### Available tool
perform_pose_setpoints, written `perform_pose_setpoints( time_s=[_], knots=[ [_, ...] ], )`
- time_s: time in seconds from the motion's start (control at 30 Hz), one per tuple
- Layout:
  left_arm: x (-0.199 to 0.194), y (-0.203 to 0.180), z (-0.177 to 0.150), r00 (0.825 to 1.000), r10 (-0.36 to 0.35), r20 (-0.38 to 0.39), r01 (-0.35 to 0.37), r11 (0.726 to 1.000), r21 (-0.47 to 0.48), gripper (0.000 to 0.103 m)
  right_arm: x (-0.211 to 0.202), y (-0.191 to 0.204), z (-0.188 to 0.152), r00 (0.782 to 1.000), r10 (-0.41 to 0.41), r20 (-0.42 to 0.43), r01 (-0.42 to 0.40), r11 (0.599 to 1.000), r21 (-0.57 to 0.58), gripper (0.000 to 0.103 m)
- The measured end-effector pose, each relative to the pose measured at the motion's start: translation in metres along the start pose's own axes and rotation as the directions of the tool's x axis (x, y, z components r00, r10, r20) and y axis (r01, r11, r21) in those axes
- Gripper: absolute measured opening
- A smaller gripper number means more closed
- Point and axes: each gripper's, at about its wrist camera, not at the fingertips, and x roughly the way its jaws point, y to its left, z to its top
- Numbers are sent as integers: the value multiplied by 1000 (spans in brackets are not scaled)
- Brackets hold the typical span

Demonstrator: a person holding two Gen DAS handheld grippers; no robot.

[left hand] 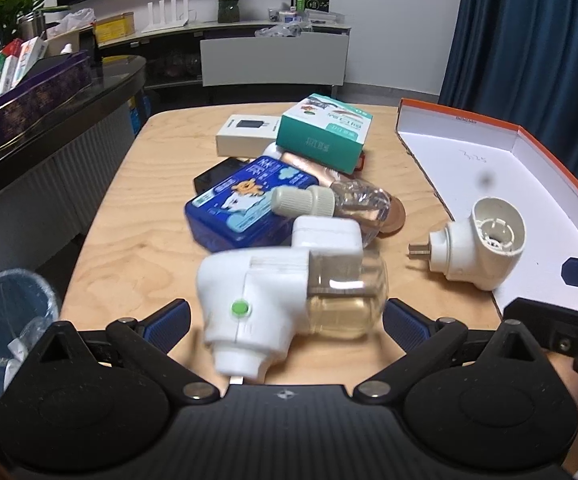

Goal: Organize rigid objects
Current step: 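Close left tool on the glass-bottle diffuser while right tool grasps the white plug diffuser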

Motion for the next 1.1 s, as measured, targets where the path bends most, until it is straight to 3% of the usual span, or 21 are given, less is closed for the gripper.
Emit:
perform_pose_setpoints(
  time_s=[0.1, 0.23, 0.53, 0.67, 0.77, 0.83, 1.07, 1.1],
  knots=[
    [11, 1, 3, 1000, 13, -5, -13, 1000, -5, 103, 5, -2, 5, 1000, -4, -3, 4, 1000, -8, 102],
    [15, 6, -1, 999, -25, 20, 26, 999, -36, 100, 16, -2, 12, 1000, 8, -13, -9, 999, -38, 102],
    [9, 15, -4, 998, -36, 52, 38, 998, -42, 99, 53, 4, 35, 995, 15, -96, -28, 991, -131, 102],
    [4, 20, -4, 998, -24, 64, 27, 998, -55, 99, 73, -1, 40, 988, 30, -152, -43, 996, -80, 101],
    [1, 22, -3, 997, -31, 71, 35, 997, -62, 99, 86, -3, 43, 985, 20, -172, -34, 997, -76, 96],
    [-2, 22, -3, 996, -26, 82, 31, 998, -57, 99, 92, -5, 43, 982, 11, -188, -25, 997, -74, 82],
    [-14, 22, 3, 995, -29, 97, 35, 997, -64, 99, 78, -10, 43, 993, 19, -114, -27, 997, -66, 80],
    [-17, 21, 5, 994, -32, 101, 39, 997, -63, 99, 73, -13, 46, 994, 30, -103, -36, 998, -57, 70]
  ],
)
